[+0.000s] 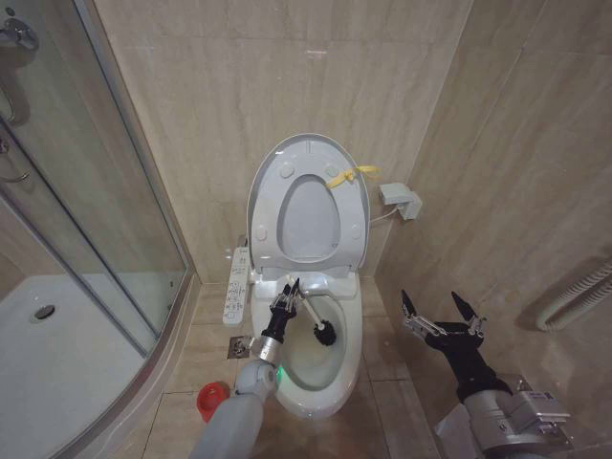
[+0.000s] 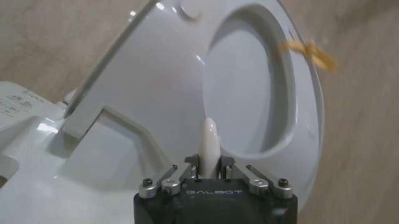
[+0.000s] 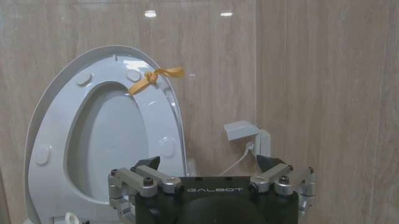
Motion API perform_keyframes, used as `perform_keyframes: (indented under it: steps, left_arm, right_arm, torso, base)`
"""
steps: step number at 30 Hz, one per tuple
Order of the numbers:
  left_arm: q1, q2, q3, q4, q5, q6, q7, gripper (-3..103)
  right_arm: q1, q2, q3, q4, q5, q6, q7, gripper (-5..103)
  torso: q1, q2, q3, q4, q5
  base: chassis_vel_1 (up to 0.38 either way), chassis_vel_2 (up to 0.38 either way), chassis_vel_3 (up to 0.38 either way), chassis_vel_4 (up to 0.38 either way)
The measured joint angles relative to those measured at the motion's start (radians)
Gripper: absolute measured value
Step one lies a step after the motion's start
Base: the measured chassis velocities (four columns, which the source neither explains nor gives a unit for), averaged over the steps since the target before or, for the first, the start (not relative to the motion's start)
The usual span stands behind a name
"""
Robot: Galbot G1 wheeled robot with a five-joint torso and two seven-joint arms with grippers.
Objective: Open the toilet lid, clean the toilet bowl with a toilet brush, close the toilet lid, and flush.
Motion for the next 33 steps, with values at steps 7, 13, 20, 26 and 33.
perform_keyframes:
  steps: [7, 13, 20, 26, 33]
  left_arm:
    - [-0.005, 0.02, -0.018, 0.031, 0.122, -0.028, 0.023, 21]
    - [-0.017, 0.024, -0.029, 0.075, 0.268, -0.076, 0.056, 21]
    - [-0.025, -0.009, -0.012, 0.074, 0.153, -0.052, 0.028, 21]
    - [-0.041, -0.03, -0.008, 0.06, 0.009, -0.022, 0.001, 21]
    - [-0.031, -0.001, -0.02, 0.077, 0.122, -0.033, 0.014, 21]
  right_arm:
    - [0.0, 0.0, 0.0, 0.0, 0.0, 0.0, 0.0, 100]
    - [0.0, 0.0, 0.0, 0.0, 0.0, 0.0, 0.0, 100]
    - [0.0, 0.0, 0.0, 0.0, 0.0, 0.0, 0.0, 100]
    - [0.0, 0.0, 0.0, 0.0, 0.0, 0.0, 0.0, 100]
    - [0.0, 0.0, 0.0, 0.0, 0.0, 0.0, 0.0, 100]
  torso:
    - [0.0, 0.0, 0.0, 0.0002, -0.0002]
    - [0.0, 0.0, 0.0, 0.0, -0.0002]
    - [0.0, 0.0, 0.0, 0.0002, -0.0001]
    - [0.0, 0.0, 0.0, -0.0001, 0.0]
    - [0.0, 0.0, 0.0, -0.0001, -0.0002]
  base:
    - [0.0, 0.0, 0.0, 0.0]
    - [0.0, 0.0, 0.0, 0.0]
    - [0.0, 0.0, 0.0, 0.0]
    - [0.0, 0.0, 0.0, 0.0]
    - [0.0, 0.0, 0.0, 0.0]
